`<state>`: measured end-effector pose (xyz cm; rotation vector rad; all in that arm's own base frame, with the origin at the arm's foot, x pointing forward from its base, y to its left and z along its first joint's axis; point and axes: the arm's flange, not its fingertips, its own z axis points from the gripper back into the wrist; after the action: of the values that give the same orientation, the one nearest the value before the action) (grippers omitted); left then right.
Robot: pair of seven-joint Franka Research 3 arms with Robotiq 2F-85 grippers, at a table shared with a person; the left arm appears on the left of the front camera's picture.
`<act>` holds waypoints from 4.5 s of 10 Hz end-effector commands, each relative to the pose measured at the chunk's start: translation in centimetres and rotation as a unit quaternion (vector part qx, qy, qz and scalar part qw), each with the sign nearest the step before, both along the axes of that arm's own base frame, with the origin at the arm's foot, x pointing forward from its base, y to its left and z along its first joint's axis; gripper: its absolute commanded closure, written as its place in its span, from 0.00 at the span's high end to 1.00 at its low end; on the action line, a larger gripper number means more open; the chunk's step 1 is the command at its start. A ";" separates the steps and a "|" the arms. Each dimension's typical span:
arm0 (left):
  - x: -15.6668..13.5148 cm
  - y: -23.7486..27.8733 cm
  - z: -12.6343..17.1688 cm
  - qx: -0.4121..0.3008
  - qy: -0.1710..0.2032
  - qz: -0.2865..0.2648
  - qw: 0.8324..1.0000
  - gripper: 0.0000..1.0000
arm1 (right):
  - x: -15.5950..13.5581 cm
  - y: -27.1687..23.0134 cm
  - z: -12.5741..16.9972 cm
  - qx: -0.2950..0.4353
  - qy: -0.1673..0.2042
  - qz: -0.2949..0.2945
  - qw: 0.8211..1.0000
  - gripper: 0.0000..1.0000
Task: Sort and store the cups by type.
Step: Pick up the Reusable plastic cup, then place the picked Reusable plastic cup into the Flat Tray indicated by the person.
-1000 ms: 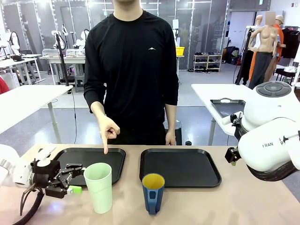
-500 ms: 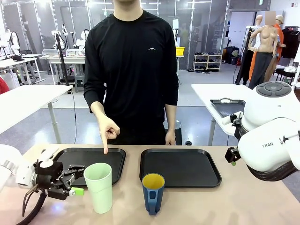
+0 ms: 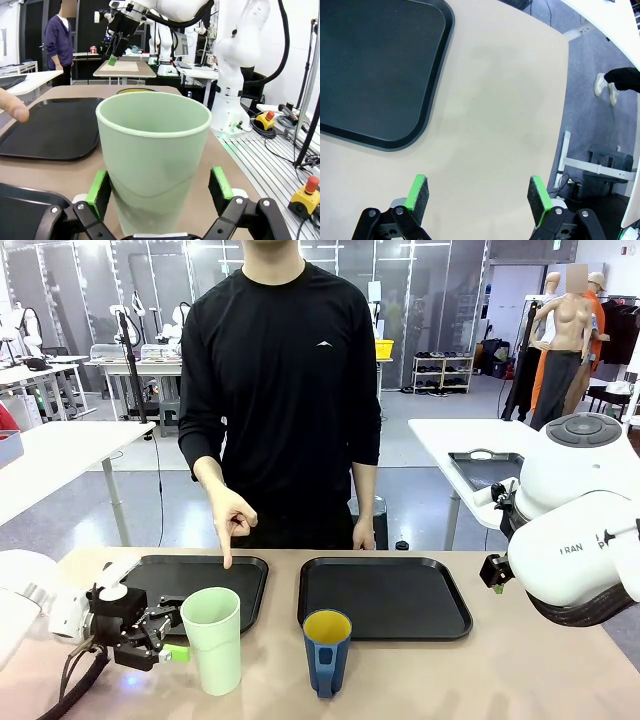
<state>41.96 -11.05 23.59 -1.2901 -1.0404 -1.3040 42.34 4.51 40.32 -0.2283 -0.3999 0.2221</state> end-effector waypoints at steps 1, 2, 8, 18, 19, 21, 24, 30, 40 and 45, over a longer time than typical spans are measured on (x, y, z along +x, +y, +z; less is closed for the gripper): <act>1.0 -1.4 -0.5 -0.003 -0.001 -0.002 1.000 1.00 | -0.1 0.0 -0.1 -0.001 0.001 0.001 1.000 1.00; 1.1 -1.8 -0.8 -0.001 -0.001 -0.006 1.000 1.00 | -0.1 0.0 -0.1 -0.001 0.001 0.001 1.000 1.00; 1.4 -5.3 -2.4 -0.004 0.008 -0.065 0.998 1.00 | -0.1 0.0 -0.1 -0.001 0.001 0.001 1.000 1.00; 1.3 -6.9 -3.0 0.001 0.014 -0.120 0.993 0.77 | -0.1 0.0 -0.1 -0.001 0.001 0.001 1.000 1.00; 1.3 -6.9 -2.9 0.000 0.014 -0.119 0.993 0.60 | -0.1 0.0 -0.1 -0.001 0.001 0.001 1.000 1.00; 1.4 -6.8 -2.6 -0.009 0.021 -0.125 0.992 0.40 | -0.1 0.0 -0.1 -0.001 0.001 0.001 1.000 1.00; 1.2 -5.6 -0.5 -0.033 0.008 -0.105 0.994 0.38 | -0.1 0.0 -0.1 -0.001 0.001 0.001 1.000 1.00; 0.2 -0.4 4.4 -0.024 -0.025 -0.055 0.998 0.38 | -0.1 0.0 -0.1 -0.001 0.001 0.001 1.000 1.00; 0.5 0.1 4.0 -0.022 -0.029 -0.044 0.998 0.38 | -0.1 0.0 -0.1 -0.001 0.001 0.001 1.000 1.00; 0.5 0.1 4.0 -0.022 -0.029 -0.044 0.998 0.38 | -0.1 0.0 -0.1 -0.001 0.001 0.001 1.000 1.00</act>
<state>42.42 -10.83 27.40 -1.3509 -1.0685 -1.3906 42.34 4.51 40.31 -0.2283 -0.3997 0.2222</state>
